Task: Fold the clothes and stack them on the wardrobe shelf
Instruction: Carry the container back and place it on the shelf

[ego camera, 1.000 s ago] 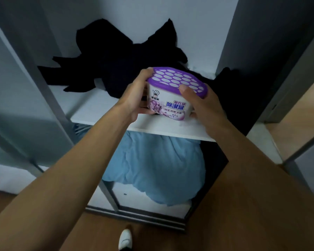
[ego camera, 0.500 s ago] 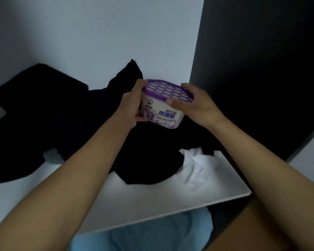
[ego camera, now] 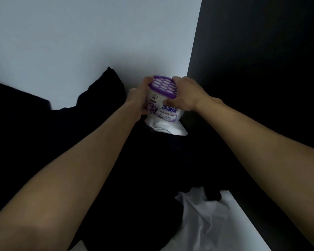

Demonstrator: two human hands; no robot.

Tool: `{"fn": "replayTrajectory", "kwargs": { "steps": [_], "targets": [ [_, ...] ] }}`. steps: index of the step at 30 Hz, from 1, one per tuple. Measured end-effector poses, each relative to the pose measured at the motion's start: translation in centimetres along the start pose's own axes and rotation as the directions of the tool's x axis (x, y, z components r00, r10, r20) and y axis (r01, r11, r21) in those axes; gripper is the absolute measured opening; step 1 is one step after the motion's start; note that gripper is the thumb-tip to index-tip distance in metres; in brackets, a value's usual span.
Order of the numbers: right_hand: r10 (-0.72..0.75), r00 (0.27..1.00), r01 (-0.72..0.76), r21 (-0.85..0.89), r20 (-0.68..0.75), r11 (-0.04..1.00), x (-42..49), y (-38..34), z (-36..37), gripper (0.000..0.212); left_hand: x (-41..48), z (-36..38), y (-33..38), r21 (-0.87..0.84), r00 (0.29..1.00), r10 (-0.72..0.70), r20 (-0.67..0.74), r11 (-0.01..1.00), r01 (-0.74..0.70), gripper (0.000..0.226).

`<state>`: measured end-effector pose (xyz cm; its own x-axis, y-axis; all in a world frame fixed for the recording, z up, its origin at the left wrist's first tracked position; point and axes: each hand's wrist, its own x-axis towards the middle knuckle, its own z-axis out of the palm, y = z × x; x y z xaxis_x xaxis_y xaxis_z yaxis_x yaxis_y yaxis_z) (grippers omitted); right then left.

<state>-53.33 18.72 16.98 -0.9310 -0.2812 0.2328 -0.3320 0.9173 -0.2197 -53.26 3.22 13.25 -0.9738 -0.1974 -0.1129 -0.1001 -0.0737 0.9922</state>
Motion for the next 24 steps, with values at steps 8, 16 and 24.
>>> {"fn": "replayTrajectory", "kwargs": {
  "steps": [8,16,24],
  "targets": [
    [0.044,0.996,-0.049,-0.059,-0.078,0.997,4.6,3.0,4.7,0.069,5.8,1.9,-6.8,0.328,0.995,0.067,0.078,0.940,-0.089,0.033],
    [0.125,0.992,-0.125,-0.079,-0.005,0.989,5.0,4.7,9.3,0.071,6.4,1.1,-12.2,0.768,0.963,0.051,0.265,0.592,-0.243,0.026],
    [0.146,0.989,-0.143,-0.091,0.023,0.986,5.5,5.5,10.9,0.074,7.5,1.3,-12.8,0.762,0.952,0.075,0.298,0.582,-0.284,0.027]
  ]
}}
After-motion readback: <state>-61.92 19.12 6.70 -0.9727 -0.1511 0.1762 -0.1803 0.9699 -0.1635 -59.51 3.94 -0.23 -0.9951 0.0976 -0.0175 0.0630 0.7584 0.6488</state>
